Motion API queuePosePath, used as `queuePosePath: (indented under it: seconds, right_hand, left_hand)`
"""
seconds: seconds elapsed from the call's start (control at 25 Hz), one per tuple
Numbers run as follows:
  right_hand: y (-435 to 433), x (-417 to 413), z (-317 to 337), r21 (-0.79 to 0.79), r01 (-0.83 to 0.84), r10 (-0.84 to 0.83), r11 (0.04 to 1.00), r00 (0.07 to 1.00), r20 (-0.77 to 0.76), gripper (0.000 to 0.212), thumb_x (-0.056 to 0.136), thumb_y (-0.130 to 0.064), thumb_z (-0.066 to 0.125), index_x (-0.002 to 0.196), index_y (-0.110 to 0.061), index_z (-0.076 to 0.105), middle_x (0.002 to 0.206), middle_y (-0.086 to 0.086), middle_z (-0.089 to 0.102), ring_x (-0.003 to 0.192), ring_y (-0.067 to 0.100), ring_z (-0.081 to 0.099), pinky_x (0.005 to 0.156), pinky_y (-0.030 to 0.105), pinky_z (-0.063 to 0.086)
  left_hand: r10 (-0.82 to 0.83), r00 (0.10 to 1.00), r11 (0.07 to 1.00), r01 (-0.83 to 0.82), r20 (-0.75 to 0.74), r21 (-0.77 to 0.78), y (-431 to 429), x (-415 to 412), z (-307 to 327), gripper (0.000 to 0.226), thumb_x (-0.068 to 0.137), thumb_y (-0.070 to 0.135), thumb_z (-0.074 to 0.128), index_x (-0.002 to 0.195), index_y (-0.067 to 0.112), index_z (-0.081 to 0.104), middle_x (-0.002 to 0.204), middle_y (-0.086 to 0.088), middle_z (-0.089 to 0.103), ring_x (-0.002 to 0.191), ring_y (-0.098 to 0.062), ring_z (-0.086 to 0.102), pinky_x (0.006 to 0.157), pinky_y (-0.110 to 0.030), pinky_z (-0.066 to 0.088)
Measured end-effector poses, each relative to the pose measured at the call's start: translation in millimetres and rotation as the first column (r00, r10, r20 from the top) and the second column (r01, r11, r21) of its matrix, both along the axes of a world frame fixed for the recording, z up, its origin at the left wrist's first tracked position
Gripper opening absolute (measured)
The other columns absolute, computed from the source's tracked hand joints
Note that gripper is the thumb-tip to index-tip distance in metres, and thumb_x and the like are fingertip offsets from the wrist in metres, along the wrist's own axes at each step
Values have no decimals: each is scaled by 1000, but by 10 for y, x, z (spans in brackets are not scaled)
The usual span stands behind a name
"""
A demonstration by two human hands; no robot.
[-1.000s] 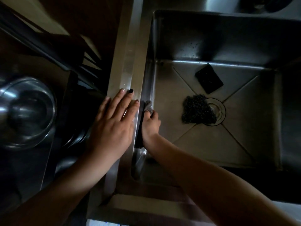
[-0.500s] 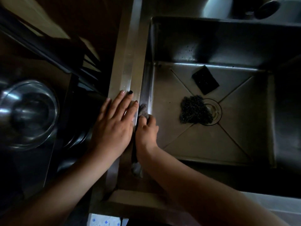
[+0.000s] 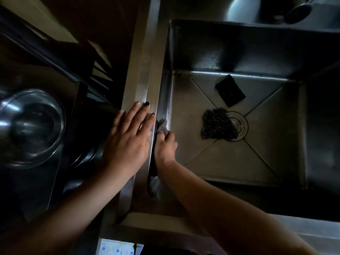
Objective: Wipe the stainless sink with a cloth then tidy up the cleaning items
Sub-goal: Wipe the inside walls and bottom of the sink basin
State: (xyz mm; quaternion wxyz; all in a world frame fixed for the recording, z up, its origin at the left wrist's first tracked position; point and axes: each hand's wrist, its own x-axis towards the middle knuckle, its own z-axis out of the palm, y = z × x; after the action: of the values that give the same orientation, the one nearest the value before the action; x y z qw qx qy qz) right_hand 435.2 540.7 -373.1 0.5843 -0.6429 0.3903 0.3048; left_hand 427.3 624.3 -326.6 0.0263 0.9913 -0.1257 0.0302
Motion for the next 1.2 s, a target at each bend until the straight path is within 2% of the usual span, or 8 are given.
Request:
queuePosePath:
  seconds: [0.16, 0.28, 0.48, 0.64, 0.76, 0.92, 1.04, 1.2]
  right_hand:
    - [-10, -219, 197, 55, 51, -60, 997, 983, 171, 23, 93, -27, 39, 114, -24, 48, 114, 5, 42, 87, 10, 44, 85, 27, 33]
    - [-26, -46, 178, 37, 56, -64, 998, 957, 284, 23, 93, -25, 40, 113, -21, 49, 113, 6, 45, 86, 9, 44, 83, 25, 33]
    - [-8, 180, -14, -29, 14, -8, 999, 981, 192, 32, 95, -26, 34, 123, -14, 44, 124, 13, 40, 93, 20, 42, 85, 26, 30]
    - [1, 26, -50, -15, 17, -16, 1000, 995, 98, 31, 95, -29, 35, 121, -16, 45, 121, 13, 40, 88, 20, 39, 85, 28, 29]
    - [-51, -80, -10, 10, 28, -28, 1000, 997, 67, 24, 93, -26, 39, 110, -15, 51, 112, 13, 53, 92, 26, 50, 85, 31, 37]
    - [-214, -57, 88, 194, 107, -122, 975, 990, 69, 19, 92, -26, 41, 79, -20, 54, 79, 8, 56, 81, 26, 54, 76, 38, 45]
    - [-386, 55, 136, 263, 134, -162, 955, 983, 88, 21, 90, -27, 39, 77, -17, 53, 77, 15, 51, 75, 29, 50, 67, 43, 42]
    - [-641, 244, 224, 262, 150, -196, 953, 968, 159, 23, 91, -29, 37, 80, -14, 51, 81, 18, 49, 75, 30, 48, 66, 42, 39]
  left_hand:
    - [-2, 1000, 1000, 2, 25, -2, 5, 11, -6, 42, 87, 17, 35, 123, 7, 56, 137, -12, 48, 131, -32, 38, 108, -51, 26]
    - [-5, 999, 1000, 5, 32, 1, 7, 9, -31, 43, 87, 16, 35, 124, 8, 54, 138, -12, 48, 132, -31, 38, 108, -49, 23]
    - [-8, 1000, 1000, 9, 25, -17, 16, 3, -42, 44, 85, 18, 36, 124, 8, 55, 138, -12, 47, 132, -30, 37, 109, -49, 22]
    - [-10, 999, 1000, 11, 31, -26, 24, 5, -47, 43, 85, 17, 35, 123, 9, 56, 137, -11, 48, 132, -30, 38, 108, -49, 24]
    - [-16, 999, 1000, 17, 31, -13, 20, 10, -40, 43, 86, 18, 34, 122, 8, 56, 137, -12, 49, 131, -31, 39, 108, -50, 25]
    - [-36, 999, 999, 36, 3, 38, 1, 5, -18, 39, 86, 14, 46, 122, 5, 56, 134, -15, 51, 129, -34, 41, 106, -53, 25]
    - [-4, 999, 999, 5, -52, 32, -28, 18, 34, 41, 80, 7, 61, 121, 3, 56, 133, -18, 52, 128, -35, 42, 105, -55, 26]
    - [63, 996, 998, -65, -69, -22, -180, 142, 176, 32, 82, 13, 48, 109, 3, 62, 121, -18, 59, 119, -33, 52, 97, -51, 38]
